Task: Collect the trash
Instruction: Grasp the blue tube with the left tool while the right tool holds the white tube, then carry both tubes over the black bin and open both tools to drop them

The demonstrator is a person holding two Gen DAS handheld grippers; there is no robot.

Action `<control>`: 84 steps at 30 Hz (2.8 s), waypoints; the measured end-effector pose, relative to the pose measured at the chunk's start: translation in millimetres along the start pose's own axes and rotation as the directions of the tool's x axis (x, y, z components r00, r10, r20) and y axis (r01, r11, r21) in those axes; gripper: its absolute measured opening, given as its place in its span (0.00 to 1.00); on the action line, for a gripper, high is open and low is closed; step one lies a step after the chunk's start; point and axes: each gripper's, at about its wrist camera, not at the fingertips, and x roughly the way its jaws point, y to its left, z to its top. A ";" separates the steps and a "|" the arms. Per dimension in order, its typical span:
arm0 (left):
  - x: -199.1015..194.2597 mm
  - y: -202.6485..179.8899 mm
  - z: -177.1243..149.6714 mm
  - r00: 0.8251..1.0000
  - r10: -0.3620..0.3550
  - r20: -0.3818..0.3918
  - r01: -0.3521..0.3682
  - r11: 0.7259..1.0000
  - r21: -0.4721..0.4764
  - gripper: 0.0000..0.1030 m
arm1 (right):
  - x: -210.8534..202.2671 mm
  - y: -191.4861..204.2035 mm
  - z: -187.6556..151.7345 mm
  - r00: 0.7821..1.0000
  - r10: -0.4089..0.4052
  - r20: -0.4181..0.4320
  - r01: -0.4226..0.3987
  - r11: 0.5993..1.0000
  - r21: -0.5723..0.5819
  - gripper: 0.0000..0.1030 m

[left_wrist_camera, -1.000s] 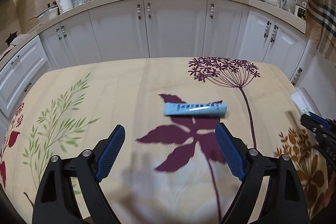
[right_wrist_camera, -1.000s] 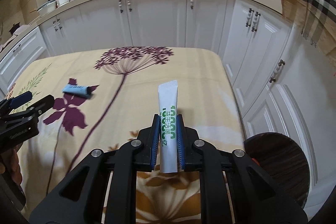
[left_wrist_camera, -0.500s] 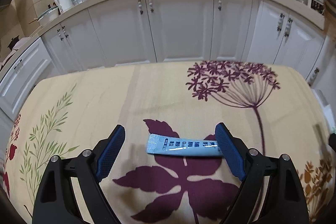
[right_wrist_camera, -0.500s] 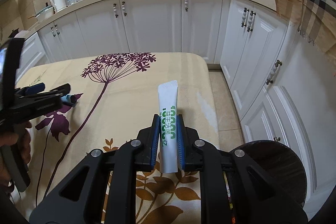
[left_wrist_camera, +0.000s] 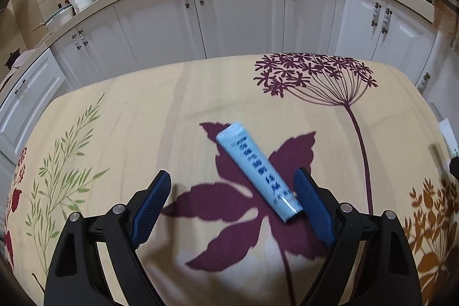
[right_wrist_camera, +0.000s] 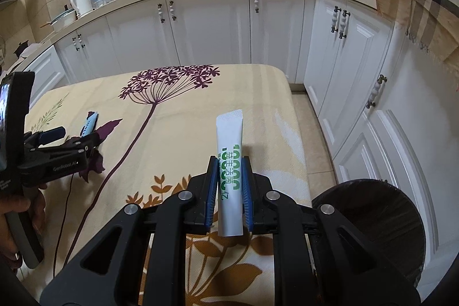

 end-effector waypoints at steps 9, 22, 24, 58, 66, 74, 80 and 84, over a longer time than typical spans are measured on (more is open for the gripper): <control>-3.3 9.7 -1.7 0.997 -0.080 0.008 0.081 0.996 -0.028 0.48 | -1.5 4.9 -8.4 1.000 0.006 -0.010 -0.006 1.000 0.013 0.16; -8.7 10.6 -4.5 0.991 -0.130 0.032 0.130 0.992 -0.004 0.06 | -0.7 6.1 -14.1 1.000 0.010 -0.013 -0.009 0.999 0.030 0.16; -11.7 9.8 -4.9 0.991 -0.127 0.043 0.127 0.992 0.004 0.05 | -1.3 5.9 -15.6 1.000 0.010 -0.014 -0.010 0.999 0.036 0.16; -131.4 -76.4 -70.3 0.902 -0.398 0.170 0.355 0.905 0.233 0.05 | -116.1 -32.7 -91.4 0.982 -0.185 0.045 0.173 0.967 0.188 0.16; -153.9 -126.5 -77.5 0.843 -0.505 0.185 0.434 0.842 0.320 0.05 | -143.8 -64.5 -112.8 0.957 -0.286 0.049 0.266 0.931 0.248 0.16; -157.8 -168.1 -78.1 0.810 -0.560 0.174 0.469 0.797 0.380 0.05 | -154.9 -92.1 -119.8 0.935 -0.351 0.051 0.322 0.900 0.295 0.16; -152.0 -186.1 -75.1 0.808 -0.565 0.167 0.470 0.789 0.395 0.05 | -153.5 -108.0 -120.4 0.924 -0.378 0.049 0.346 0.885 0.312 0.16; -145.6 -196.7 -72.2 0.811 -0.564 0.159 0.468 0.787 0.401 0.05 | -149.4 -115.2 -119.9 0.924 -0.380 0.048 0.346 0.881 0.321 0.16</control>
